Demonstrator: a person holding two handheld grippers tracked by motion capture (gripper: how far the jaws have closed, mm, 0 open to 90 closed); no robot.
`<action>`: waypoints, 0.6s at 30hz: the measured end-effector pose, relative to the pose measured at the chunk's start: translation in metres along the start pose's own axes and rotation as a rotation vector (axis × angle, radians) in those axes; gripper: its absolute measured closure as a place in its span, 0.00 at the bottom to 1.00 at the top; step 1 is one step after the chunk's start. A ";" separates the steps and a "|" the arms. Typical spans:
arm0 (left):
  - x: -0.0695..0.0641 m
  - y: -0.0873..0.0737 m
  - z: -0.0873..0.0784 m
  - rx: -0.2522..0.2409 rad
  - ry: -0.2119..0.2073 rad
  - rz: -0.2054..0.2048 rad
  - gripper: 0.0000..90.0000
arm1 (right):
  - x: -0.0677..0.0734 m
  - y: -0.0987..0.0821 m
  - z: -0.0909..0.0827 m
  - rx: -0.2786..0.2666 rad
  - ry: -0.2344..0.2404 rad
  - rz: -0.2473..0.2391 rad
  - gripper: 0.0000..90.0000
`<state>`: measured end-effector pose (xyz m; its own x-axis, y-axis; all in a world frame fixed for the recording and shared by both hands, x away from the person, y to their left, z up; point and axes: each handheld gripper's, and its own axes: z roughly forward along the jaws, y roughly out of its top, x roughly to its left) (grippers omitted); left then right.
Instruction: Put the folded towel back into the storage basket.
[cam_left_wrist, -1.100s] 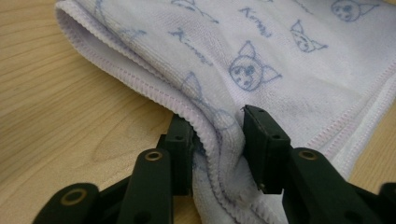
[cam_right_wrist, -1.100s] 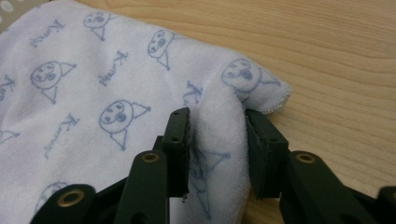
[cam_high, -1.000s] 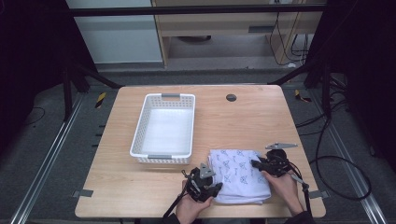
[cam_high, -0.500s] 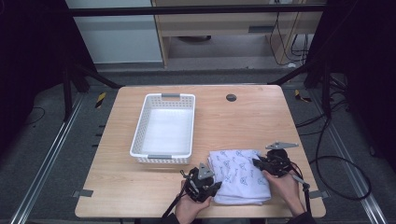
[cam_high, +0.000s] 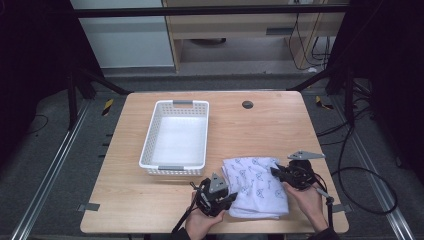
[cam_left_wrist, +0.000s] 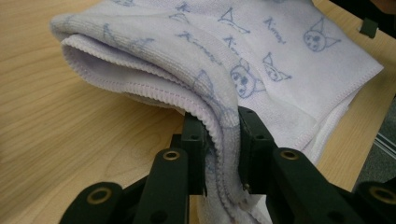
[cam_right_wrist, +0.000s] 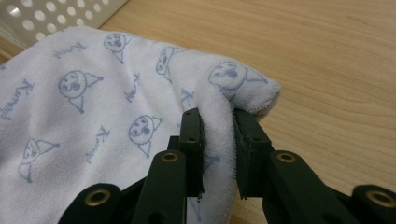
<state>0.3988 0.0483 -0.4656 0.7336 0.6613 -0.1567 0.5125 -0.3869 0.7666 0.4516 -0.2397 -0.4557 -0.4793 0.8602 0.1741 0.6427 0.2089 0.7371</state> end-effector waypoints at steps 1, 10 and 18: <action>0.000 0.001 -0.001 -0.004 -0.001 -0.001 0.82 | 0.001 0.001 -0.001 -0.006 0.000 0.000 0.84; -0.001 0.010 -0.016 -0.045 -0.001 0.006 0.82 | 0.004 0.007 -0.012 -0.055 0.008 -0.003 0.84; -0.002 0.014 -0.023 -0.064 0.009 0.020 0.83 | 0.010 0.010 -0.018 -0.083 -0.004 -0.005 0.84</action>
<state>0.3940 0.0560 -0.4404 0.7392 0.6597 -0.1355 0.4682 -0.3587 0.8075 0.4426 -0.2373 -0.4350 -0.4799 0.8612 0.1676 0.5883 0.1741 0.7897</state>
